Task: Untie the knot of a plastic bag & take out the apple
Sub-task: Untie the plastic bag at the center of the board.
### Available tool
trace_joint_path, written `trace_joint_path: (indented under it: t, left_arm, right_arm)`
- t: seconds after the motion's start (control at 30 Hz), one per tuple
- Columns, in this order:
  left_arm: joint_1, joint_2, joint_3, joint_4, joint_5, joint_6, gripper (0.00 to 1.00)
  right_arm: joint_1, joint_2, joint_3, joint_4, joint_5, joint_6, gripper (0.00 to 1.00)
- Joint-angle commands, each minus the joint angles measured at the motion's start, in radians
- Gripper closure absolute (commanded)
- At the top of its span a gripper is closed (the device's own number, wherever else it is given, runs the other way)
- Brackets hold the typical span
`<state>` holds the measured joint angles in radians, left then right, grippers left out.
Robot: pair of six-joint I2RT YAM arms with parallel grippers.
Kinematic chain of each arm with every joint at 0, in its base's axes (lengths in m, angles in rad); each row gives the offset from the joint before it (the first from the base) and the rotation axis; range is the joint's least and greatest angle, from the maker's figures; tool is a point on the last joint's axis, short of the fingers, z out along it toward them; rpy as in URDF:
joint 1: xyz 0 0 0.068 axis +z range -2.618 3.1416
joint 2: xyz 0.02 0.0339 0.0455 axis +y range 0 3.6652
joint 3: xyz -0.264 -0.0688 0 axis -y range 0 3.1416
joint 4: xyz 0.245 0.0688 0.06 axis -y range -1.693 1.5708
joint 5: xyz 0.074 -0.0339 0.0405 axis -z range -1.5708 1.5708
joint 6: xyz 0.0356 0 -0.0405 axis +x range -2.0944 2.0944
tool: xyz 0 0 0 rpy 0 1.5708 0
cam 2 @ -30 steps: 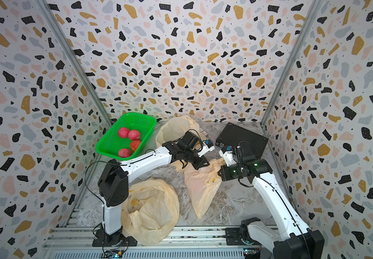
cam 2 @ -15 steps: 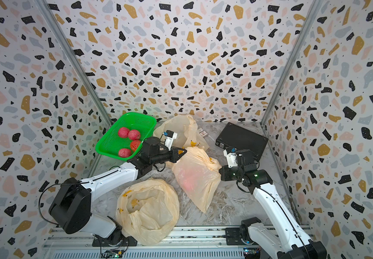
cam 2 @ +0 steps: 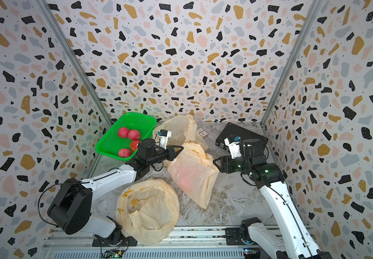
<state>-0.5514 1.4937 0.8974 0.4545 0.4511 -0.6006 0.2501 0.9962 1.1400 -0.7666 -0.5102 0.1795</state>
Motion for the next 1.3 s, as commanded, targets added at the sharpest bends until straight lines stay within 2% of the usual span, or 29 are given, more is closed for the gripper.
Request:
trace_joint_path:
  t: [0.0, 0.07, 0.2, 0.4, 0.53, 0.6, 0.7, 0.83, 1.0, 1.07, 1.13, 1.27]
  left_arm:
    - [-0.005, -0.031, 0.046, 0.031, 0.028, 0.013, 1.00]
    - [-0.006, -0.030, 0.054, 0.019, 0.034, 0.014, 1.00]
    - [-0.008, -0.030, 0.069, -0.016, 0.048, 0.020, 1.00]
    - [-0.008, -0.031, 0.072, -0.051, 0.078, 0.021, 1.00]
    - [-0.008, -0.042, 0.068, -0.064, 0.093, 0.025, 1.00]
    - [-0.008, -0.044, 0.076, -0.088, 0.104, 0.031, 1.00]
    - [-0.008, -0.039, 0.081, -0.092, 0.111, 0.025, 1.00]
    - [-0.008, -0.026, 0.089, -0.086, 0.131, 0.015, 1.00]
    - [-0.008, -0.026, 0.083, -0.074, 0.149, 0.003, 1.00]
    - [-0.008, -0.029, 0.080, -0.073, 0.152, 0.003, 1.00]
    - [-0.008, -0.032, 0.080, -0.079, 0.157, 0.006, 1.00]
    - [-0.004, -0.043, 0.066, -0.085, 0.151, 0.010, 1.00]
  right_arm:
    - [0.024, 0.071, 0.039, -0.027, -0.072, -0.064, 0.31]
    - [0.069, 0.117, 0.062, -0.043, -0.045, -0.107, 0.32]
    - [0.151, 0.161, 0.037, 0.039, 0.109, -0.154, 0.39]
    - [0.193, 0.197, -0.008, 0.104, 0.280, -0.209, 0.46]
    - [0.211, 0.222, -0.025, 0.127, 0.361, -0.257, 0.47]
    - [0.224, 0.214, -0.038, 0.164, 0.405, -0.270, 0.45]
    - [0.245, 0.230, -0.022, 0.185, 0.420, -0.283, 0.42]
    - [0.275, 0.277, -0.022, 0.212, 0.468, -0.293, 0.44]
    - [0.284, 0.331, -0.027, 0.252, 0.536, -0.286, 0.67]
    - [0.283, 0.341, -0.027, 0.269, 0.577, -0.275, 0.87]
    - [0.284, 0.340, -0.027, 0.275, 0.596, -0.276, 1.00]
    - [0.281, 0.323, -0.015, 0.227, 0.620, -0.260, 1.00]
